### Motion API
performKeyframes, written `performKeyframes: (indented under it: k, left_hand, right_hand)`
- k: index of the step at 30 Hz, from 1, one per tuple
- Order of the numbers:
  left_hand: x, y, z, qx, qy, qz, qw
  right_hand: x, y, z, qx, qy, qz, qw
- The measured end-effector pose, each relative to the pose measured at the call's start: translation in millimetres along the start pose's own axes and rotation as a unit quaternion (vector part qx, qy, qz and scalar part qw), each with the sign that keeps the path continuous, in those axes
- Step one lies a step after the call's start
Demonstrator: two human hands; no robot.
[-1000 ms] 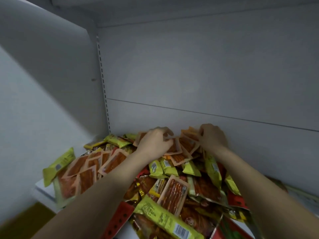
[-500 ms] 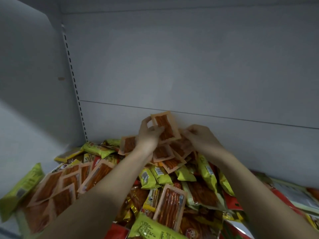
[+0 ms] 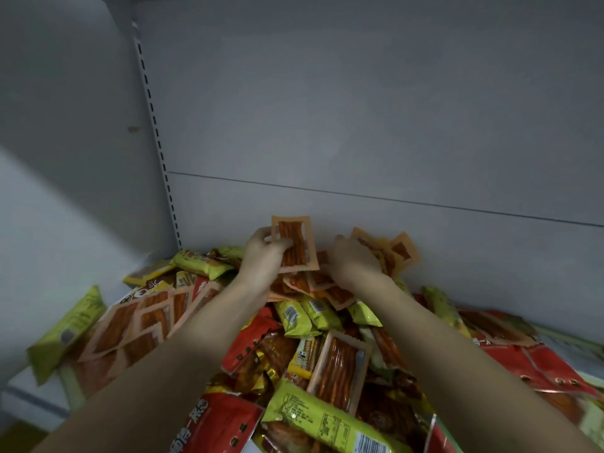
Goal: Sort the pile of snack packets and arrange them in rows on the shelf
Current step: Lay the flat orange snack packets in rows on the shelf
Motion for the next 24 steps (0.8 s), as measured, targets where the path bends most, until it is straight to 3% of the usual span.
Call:
performKeyframes:
  k: [7,11,15,19,20,24]
  left_hand:
    - [-8.3,-13.7,2.1,0.02,-0.021,-0.015,0.999]
    - [-14.2,-23.0,2.2,0.051,-0.02,-0.006,0.998]
    - [-7.5,-21.9,-0.2,0.024,0.006,-0.008,1.0]
    - [9.3,-20.5,-5.4,0.02,0.021,-0.003,1.0]
    - [16.0,-21.0,-7.7,0.021,0.035,-0.012,0.999]
    - [32.8,-25.2,-13.3,0.063,0.045,-0.052,0.996]
  right_hand:
    - [-22.2,-14.5,8.8,0.002,-0.134,0.08,0.988]
    - [-38.1,-24.0,12.4,0.007,-0.166,0.147,0.975]
    - [-64.4,-25.7,8.3,0.031,-0.21,0.272,0.939]
    - [-80.8,-20.2,2.9,0.124,-0.157,0.508,0.838]
    - [-80.5,-14.5,-0.5,0.13,-0.13,0.528,0.829]
    - [-72.1,3.2,-12.7,0.081,-0.101,0.466,0.875]
Point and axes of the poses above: each hand's wrist, its own z-axis towards the middle knuckle, its own x-axis out of the palm, y = z × x, the point moved 5 cm from there along z, towards the middle knuckle, and after that the axes turned 8 degrees about -y, right-handed, at the moved point
